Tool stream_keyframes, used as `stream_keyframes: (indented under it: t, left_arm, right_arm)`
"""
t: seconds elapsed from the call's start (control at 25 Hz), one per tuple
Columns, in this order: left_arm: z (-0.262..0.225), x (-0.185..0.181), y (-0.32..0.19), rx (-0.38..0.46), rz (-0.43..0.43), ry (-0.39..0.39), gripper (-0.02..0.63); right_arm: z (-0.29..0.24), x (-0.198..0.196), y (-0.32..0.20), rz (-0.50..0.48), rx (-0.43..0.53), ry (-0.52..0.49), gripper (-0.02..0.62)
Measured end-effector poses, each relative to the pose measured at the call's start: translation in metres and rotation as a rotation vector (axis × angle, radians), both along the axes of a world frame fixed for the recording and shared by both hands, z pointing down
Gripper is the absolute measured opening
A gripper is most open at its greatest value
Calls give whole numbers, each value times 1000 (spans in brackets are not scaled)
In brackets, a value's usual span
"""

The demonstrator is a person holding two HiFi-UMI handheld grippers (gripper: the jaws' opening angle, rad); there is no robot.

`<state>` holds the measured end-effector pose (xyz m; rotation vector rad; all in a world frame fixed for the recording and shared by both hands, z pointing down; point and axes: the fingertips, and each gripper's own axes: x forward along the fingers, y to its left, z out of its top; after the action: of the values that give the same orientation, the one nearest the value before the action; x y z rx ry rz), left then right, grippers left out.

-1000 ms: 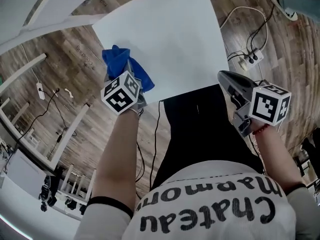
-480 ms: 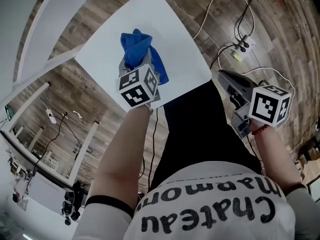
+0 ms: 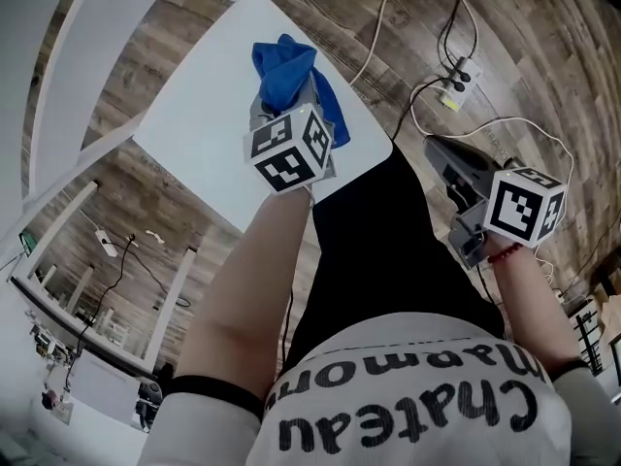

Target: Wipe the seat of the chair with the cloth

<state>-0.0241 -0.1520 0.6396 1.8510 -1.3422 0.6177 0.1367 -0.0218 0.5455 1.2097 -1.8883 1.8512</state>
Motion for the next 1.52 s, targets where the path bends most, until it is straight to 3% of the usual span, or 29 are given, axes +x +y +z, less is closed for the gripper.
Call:
stream_keyframes:
  t: [0.32, 0.52, 0.68, 0.92, 1.12, 1.28, 1.52]
  left_arm:
    - [-6, 45, -9, -24, 108, 110, 129]
    - [-44, 39, -10, 81, 117, 135, 126]
    - [-53, -9, 12, 82, 68, 103, 126]
    - [-22, -157, 89, -20, -104, -115, 126]
    - [-4, -255, 156, -101, -145, -244, 127]
    - [3, -280, 180, -117, -169, -246, 127]
    - [6, -280, 172, -103, -206, -219, 129]
  right_arm:
    - [-3, -3, 6, -21, 9, 4, 12]
    - [-12, -11, 2, -62, 23, 25, 12]
    - [-22, -37, -4, -101, 53, 27, 12]
    - [-25, -106, 8, -210, 71, -12, 12]
    - [-19, -153, 42, -269, 50, -20, 12]
    - [-19, -174, 61, -295, 36, -19, 12]
    - [-21, -175, 74, -323, 24, -12, 12]
